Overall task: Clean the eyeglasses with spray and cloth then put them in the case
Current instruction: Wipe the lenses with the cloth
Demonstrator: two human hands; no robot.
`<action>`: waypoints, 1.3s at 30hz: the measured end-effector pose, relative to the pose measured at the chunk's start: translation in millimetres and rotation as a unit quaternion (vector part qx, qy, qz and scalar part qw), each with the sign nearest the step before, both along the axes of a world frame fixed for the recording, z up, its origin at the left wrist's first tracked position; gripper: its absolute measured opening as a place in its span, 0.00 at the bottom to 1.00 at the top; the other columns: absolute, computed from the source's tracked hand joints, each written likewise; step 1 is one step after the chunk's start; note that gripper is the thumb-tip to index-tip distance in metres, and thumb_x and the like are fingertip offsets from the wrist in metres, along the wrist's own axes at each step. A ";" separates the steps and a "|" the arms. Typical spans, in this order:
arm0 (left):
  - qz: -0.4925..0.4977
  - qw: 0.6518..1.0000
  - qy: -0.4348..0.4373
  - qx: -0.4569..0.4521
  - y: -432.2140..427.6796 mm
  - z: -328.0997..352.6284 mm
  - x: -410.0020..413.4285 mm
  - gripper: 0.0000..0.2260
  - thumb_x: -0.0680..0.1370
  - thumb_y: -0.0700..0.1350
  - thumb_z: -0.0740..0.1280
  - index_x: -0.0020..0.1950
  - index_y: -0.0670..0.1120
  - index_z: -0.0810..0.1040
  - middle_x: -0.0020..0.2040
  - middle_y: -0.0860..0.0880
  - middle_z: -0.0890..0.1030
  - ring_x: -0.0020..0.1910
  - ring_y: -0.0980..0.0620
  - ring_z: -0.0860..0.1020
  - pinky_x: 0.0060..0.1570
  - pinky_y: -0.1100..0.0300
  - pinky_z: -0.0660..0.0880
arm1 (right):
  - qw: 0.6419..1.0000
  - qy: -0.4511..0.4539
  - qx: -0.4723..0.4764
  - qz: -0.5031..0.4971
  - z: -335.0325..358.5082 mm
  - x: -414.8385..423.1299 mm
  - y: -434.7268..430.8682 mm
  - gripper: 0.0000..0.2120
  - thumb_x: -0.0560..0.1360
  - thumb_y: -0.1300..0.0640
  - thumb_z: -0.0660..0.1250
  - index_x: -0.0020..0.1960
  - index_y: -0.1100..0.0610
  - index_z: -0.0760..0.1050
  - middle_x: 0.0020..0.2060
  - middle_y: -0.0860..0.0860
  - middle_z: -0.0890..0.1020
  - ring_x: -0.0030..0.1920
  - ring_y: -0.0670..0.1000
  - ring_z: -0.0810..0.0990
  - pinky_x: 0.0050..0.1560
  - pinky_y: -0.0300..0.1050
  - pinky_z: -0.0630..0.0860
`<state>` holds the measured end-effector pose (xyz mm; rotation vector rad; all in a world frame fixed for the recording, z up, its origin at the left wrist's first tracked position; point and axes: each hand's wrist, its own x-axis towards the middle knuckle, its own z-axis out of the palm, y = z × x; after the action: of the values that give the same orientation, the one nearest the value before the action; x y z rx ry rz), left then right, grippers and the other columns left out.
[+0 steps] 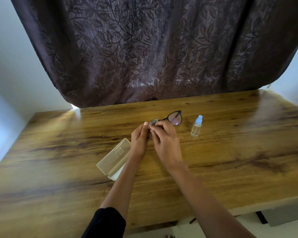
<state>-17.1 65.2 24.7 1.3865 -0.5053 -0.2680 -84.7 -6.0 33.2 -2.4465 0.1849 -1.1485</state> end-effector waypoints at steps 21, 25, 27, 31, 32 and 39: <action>0.016 1.000 -0.015 0.003 -5.2 -4.3 1.1 0.19 0.82 0.42 0.53 0.34 0.51 0.74 0.24 0.57 0.71 0.24 0.62 0.65 0.25 0.70 0.63 | 1.000 -0.004 0.009 -0.028 3.1 -2.6 -7.5 0.11 0.74 0.61 0.64 0.54 0.63 0.79 0.47 0.55 0.79 0.47 0.51 0.77 0.47 0.38 0.76; 0.018 1.000 -0.021 0.000 -4.5 -5.1 1.6 0.16 0.82 0.42 0.54 0.37 0.48 0.74 0.24 0.57 0.71 0.25 0.62 0.66 0.25 0.69 0.63 | 1.000 0.008 -0.007 -0.008 0.8 -3.5 -4.3 0.12 0.74 0.60 0.64 0.55 0.62 0.79 0.48 0.55 0.79 0.47 0.52 0.78 0.45 0.37 0.76; 0.033 0.999 -0.028 0.019 -3.0 -7.3 3.6 0.16 0.81 0.47 0.56 0.34 0.48 0.71 0.24 0.57 0.68 0.25 0.60 0.62 0.26 0.66 0.60 | 0.999 0.005 0.023 -0.030 4.0 -2.0 -17.5 0.11 0.74 0.61 0.64 0.54 0.63 0.79 0.47 0.56 0.79 0.47 0.53 0.78 0.45 0.43 0.79; 0.035 0.999 -0.030 0.027 -1.0 -6.9 5.0 0.16 0.81 0.46 0.56 0.33 0.48 0.71 0.24 0.57 0.68 0.24 0.60 0.62 0.25 0.67 0.60 | 0.997 -0.009 0.050 -0.050 8.4 0.2 -21.9 0.11 0.75 0.61 0.63 0.54 0.63 0.79 0.47 0.55 0.78 0.46 0.52 0.78 0.46 0.39 0.76; 0.033 0.999 -0.036 0.025 -1.2 -5.1 5.7 0.18 0.81 0.45 0.56 0.32 0.51 0.72 0.24 0.58 0.69 0.24 0.61 0.63 0.25 0.68 0.61 | 0.999 -0.007 0.035 -0.039 7.8 -0.3 -17.7 0.13 0.75 0.59 0.62 0.55 0.63 0.79 0.47 0.55 0.78 0.47 0.51 0.78 0.47 0.38 0.75; 0.056 0.998 -0.040 0.004 1.7 0.6 9.0 0.18 0.79 0.46 0.59 0.28 0.50 0.70 0.25 0.54 0.63 0.25 0.58 0.59 0.26 0.65 0.57 | 0.995 -0.027 0.075 -0.059 9.3 -5.2 -37.5 0.10 0.72 0.66 0.67 0.53 0.63 0.79 0.47 0.56 0.79 0.46 0.49 0.78 0.51 0.31 0.72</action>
<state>-8.1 66.9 25.3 1.4324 -0.4902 -0.1239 -89.9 -43.5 42.4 -2.2960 0.3905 -1.2026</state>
